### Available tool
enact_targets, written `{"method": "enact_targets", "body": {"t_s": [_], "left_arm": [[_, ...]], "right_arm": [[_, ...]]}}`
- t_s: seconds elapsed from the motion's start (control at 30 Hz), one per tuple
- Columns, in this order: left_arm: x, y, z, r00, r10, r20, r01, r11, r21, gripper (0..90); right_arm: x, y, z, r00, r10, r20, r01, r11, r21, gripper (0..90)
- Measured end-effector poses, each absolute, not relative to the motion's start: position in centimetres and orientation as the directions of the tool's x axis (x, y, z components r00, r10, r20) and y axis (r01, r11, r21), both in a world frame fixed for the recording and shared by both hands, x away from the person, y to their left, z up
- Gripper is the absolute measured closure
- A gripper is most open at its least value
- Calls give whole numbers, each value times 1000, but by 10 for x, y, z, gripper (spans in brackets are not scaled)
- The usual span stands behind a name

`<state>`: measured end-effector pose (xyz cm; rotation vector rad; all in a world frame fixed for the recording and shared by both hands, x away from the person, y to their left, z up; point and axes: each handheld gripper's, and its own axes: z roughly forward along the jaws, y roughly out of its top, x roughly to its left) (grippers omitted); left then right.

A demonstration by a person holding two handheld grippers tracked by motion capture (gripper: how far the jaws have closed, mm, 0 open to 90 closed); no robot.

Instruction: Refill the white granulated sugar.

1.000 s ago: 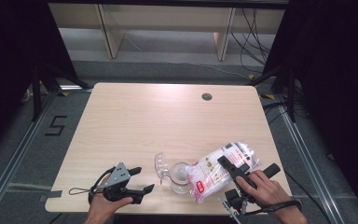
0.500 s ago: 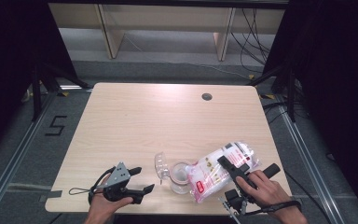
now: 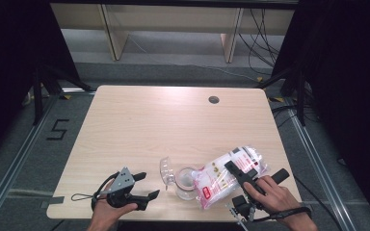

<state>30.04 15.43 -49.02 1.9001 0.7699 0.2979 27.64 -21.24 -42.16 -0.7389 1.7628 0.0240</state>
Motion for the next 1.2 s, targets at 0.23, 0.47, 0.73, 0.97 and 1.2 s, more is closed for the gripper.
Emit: {"method": "enact_targets", "body": {"t_s": [0.23,0.47,0.73,0.97,1.2], "left_arm": [[300,155,-490,766,630,-128,375,-277,885,216],[300,155,-490,767,629,-128,375,-278,885,216],[301,154,-490,768,629,-125,373,-279,885,216],[300,154,-490,766,630,-129,374,-272,886,216],[300,154,-489,765,631,-126,375,-278,884,216]], "right_arm": [[277,-213,-422,-127,-457,-880,-491,800,-345,592],[276,-212,-421,-134,-464,-876,-487,800,-350,593],[276,-212,-421,-125,-462,-878,-487,799,-352,593],[276,-211,-421,-126,-469,-874,-488,796,-357,594],[275,-211,-421,-123,-472,-873,-488,795,-361,595]]}}
